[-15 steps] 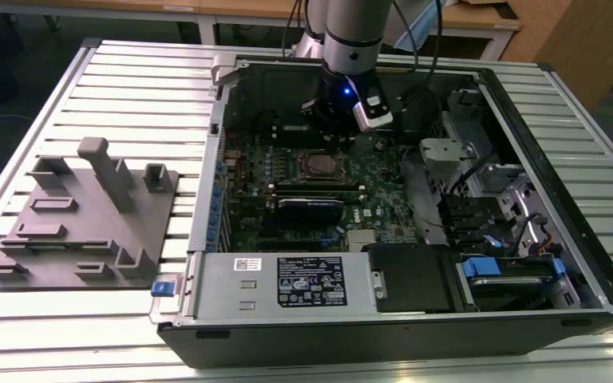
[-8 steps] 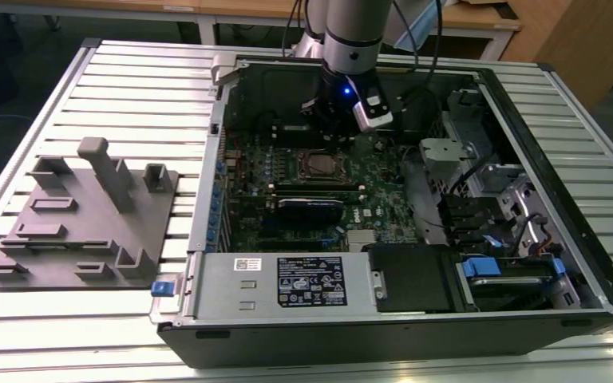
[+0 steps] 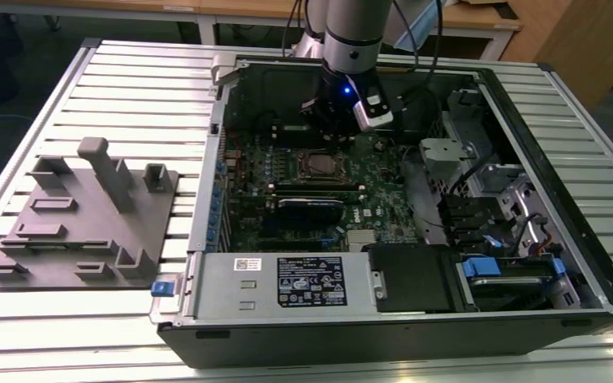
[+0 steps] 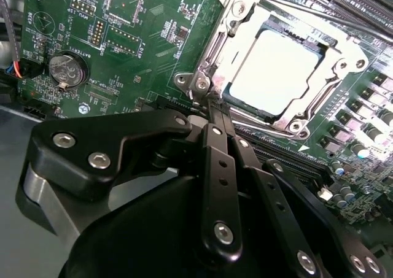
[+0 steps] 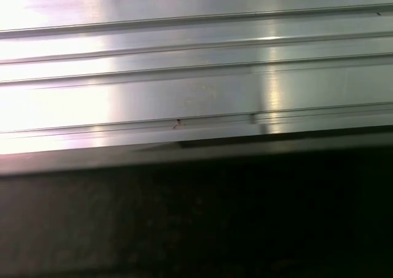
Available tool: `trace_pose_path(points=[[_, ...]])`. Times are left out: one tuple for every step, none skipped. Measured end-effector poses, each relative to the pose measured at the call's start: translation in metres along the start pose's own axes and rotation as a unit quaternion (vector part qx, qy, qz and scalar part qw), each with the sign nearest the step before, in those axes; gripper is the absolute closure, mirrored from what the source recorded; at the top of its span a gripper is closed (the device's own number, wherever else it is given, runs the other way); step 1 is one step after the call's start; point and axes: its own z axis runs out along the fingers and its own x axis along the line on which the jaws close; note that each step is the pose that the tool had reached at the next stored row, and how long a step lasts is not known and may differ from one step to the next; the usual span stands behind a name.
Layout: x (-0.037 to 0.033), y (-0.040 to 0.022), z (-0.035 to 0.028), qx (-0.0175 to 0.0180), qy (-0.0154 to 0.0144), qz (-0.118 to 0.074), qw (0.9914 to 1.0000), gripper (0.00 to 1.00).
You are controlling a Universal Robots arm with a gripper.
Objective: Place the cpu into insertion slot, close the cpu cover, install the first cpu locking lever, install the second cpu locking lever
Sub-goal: 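Install the first cpu locking lever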
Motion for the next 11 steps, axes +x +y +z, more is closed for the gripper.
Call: trace_pose_path(points=[[0.0,0.0,0.0,0.0005,0.0,0.0,1.0,0.9],[0.0,0.0,0.0001,0.0011,-0.0001,0.0,1.0,0.9],[0.0,0.0,0.0002,0.0018,-0.0002,0.0,1.0,0.9],[0.0,0.0,0.0002,0.0028,-0.0002,0.0,1.0,0.9],[0.0001,0.0,0.0003,0.0039,-0.0004,0.0,0.99999,0.9],[0.0,0.0,0.0004,0.0048,-0.0005,0.0,0.99999,0.9],[0.0,0.0,0.0004,0.0055,-0.0005,0.0,0.99999,0.9],[0.0,-0.0001,0.0003,0.0059,-0.0005,0.0,0.99998,0.9],[0.0,0.0,0.0004,0.0062,-0.0006,0.0,0.99998,0.9],[0.0,0.0,0.0005,0.0065,-0.0006,0.0,0.99998,0.9],[0.0,0.0,0.0006,0.0067,-0.0006,0.0,0.99998,0.9]])
